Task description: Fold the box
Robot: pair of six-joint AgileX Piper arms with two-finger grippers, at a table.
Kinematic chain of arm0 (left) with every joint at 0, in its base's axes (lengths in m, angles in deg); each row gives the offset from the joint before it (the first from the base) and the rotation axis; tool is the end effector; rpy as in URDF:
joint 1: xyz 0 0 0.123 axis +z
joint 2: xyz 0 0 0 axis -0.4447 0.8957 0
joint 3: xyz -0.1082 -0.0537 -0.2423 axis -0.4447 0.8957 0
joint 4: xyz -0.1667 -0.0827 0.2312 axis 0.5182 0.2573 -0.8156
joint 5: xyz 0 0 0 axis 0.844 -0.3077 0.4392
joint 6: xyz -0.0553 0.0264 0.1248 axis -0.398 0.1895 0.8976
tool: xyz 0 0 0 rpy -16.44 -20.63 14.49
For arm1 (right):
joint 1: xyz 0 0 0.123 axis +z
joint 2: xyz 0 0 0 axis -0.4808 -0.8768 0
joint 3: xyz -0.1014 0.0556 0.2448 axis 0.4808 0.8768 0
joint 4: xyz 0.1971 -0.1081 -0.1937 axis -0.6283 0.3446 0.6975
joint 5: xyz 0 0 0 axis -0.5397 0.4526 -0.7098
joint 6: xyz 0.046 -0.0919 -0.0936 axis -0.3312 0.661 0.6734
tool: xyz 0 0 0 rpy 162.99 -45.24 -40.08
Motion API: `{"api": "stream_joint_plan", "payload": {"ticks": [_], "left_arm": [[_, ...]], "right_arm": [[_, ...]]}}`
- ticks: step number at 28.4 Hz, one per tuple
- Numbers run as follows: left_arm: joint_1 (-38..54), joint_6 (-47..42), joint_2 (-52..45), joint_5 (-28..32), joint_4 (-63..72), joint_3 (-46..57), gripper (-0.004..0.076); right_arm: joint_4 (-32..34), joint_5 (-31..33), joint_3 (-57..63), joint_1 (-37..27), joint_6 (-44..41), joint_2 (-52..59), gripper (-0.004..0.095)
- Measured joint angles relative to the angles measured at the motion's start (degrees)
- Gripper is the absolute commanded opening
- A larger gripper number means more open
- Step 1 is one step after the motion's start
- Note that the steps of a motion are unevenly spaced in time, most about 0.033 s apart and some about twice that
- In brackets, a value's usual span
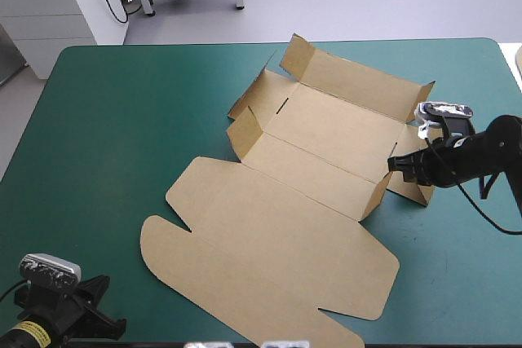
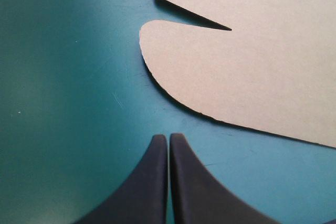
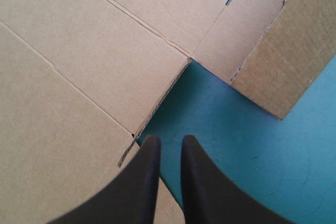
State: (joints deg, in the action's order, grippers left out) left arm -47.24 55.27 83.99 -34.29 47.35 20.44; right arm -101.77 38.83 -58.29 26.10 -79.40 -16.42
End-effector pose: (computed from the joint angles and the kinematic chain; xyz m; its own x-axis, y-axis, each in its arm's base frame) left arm 0.1158 -0.0394 0.2500 -0.6170 0.2032 -0.7603 0.3153 0.9490 -0.0022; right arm 0.3127 0.0277 0.2763 -0.9020 0.0149 -0.4315 -0.1095 0.9589 0.2619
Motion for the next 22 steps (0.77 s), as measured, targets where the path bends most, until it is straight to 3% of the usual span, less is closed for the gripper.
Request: {"api": "stream_joint_plan", "payload": {"ticks": [3, 9, 17, 22], "left_arm": [[0.0, 0.0, 0.0, 0.0, 0.0, 0.0, -0.0008], [0.0, 0.0, 0.0, 0.0, 0.0, 0.0, -0.0008], [0.0, 0.0, 0.0, 0.0, 0.0, 0.0, -0.0008], [0.0, 0.0, 0.0, 0.0, 0.0, 0.0, -0.0008]], "right_arm": [[-0.4, 2.0, -1.8, 0.0, -1.0, -3.4, 0.0338], [-1.4, 5.4, -3.1, 0.0, -4.0, -10.2, 0.0340], [-9.2, 5.1, -3.3, 0.0, -5.3, -17.1, 0.0340], [-8.3, 4.1, -3.3, 0.0, -6.7, -18.7, 0.0335]]}}
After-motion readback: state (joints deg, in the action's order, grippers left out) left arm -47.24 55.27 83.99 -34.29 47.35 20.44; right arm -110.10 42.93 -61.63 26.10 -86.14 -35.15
